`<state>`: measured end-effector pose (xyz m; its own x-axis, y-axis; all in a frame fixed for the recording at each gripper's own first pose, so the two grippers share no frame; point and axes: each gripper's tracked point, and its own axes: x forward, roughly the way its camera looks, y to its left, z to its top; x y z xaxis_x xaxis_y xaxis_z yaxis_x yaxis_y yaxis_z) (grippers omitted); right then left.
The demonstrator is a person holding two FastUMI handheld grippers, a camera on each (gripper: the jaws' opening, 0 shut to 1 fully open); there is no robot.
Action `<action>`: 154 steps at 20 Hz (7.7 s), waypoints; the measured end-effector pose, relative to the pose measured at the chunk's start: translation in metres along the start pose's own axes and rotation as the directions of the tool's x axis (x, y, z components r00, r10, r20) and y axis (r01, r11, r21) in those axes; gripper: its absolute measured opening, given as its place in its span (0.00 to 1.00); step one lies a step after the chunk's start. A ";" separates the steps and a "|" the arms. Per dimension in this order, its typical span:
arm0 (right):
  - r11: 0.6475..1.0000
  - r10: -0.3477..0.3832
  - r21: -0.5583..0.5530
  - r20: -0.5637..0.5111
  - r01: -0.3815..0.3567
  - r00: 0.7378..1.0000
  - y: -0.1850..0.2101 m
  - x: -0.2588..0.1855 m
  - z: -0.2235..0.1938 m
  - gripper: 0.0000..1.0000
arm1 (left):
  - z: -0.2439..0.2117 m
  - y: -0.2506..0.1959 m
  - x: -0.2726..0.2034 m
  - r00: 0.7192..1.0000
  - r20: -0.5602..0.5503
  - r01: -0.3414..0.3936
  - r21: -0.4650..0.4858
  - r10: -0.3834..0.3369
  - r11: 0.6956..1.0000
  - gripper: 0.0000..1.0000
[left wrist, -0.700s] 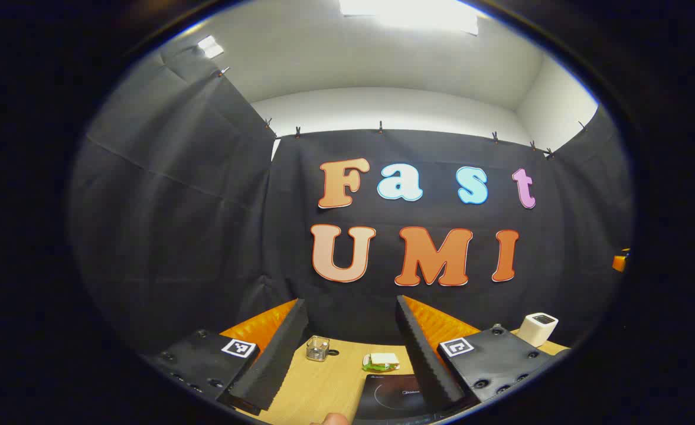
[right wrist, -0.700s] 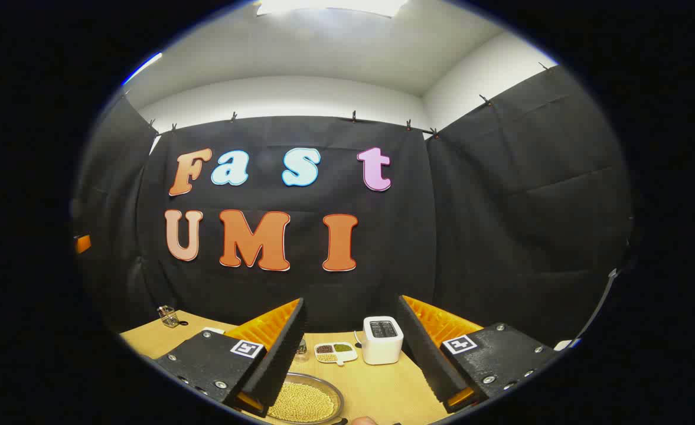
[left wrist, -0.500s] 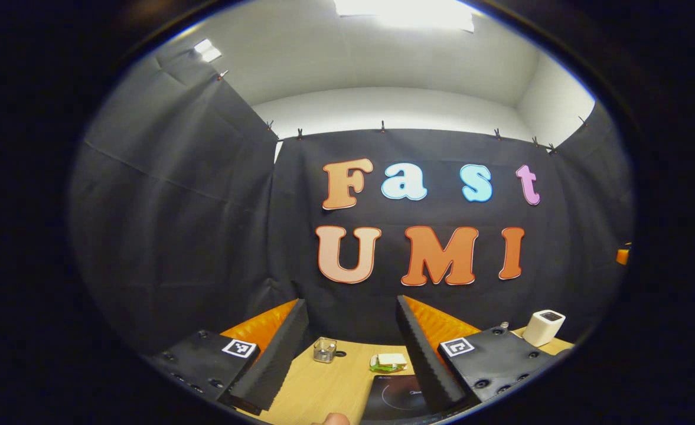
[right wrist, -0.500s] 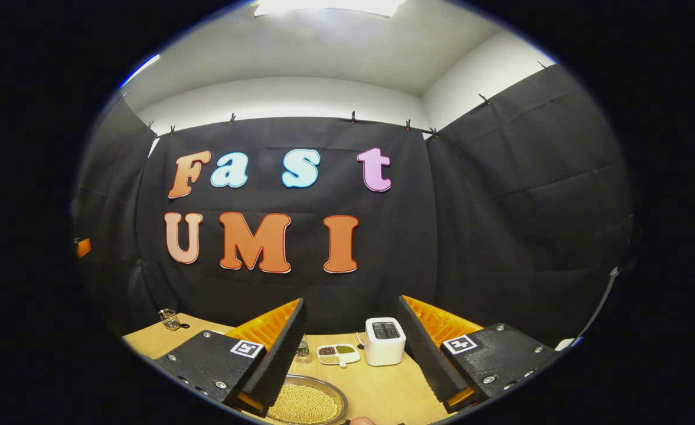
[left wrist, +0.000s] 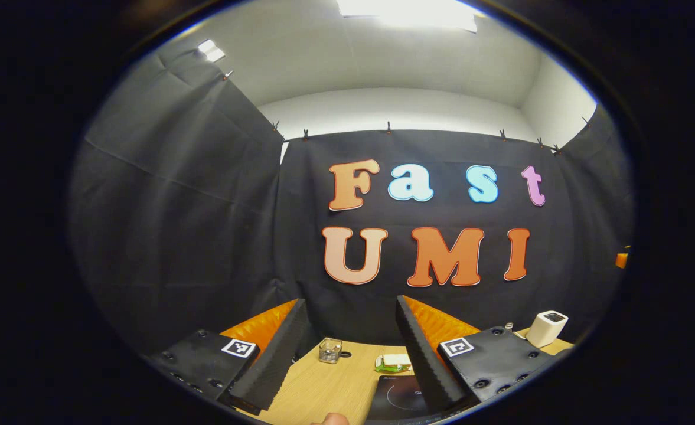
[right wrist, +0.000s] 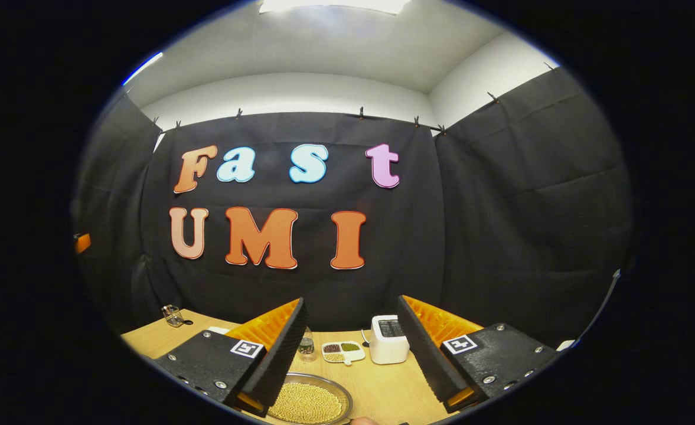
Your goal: First push the handle of the pot to place it horizontally, then grasp the pot with both hands and set it on the induction cooktop.
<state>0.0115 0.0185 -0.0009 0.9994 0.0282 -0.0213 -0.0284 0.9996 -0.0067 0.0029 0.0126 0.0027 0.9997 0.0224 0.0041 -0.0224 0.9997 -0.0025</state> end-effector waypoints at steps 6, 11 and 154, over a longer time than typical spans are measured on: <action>1.000 -0.003 0.000 -0.004 0.003 1.000 -0.004 -0.001 -0.003 0.94 | -0.002 -0.006 -0.002 1.000 -0.008 0.022 -0.010 -0.022 1.000 0.98; 1.000 0.001 -0.011 -0.016 -0.001 1.000 -0.005 -0.004 -0.011 0.80 | -0.001 -0.005 -0.002 1.000 -0.013 0.022 -0.009 -0.023 1.000 0.98; 0.999 -0.016 0.023 -0.669 0.042 0.743 -0.050 0.076 -0.414 0.37 | -0.381 -0.325 -0.003 0.735 -0.611 0.324 -0.064 -0.294 0.944 0.99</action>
<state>0.0801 -0.0323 -0.4164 0.7293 0.0006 -0.6842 0.0141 0.9998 0.0159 0.0083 -0.3130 -0.3777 0.7442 -0.2785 -0.6072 0.3025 0.9509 -0.0653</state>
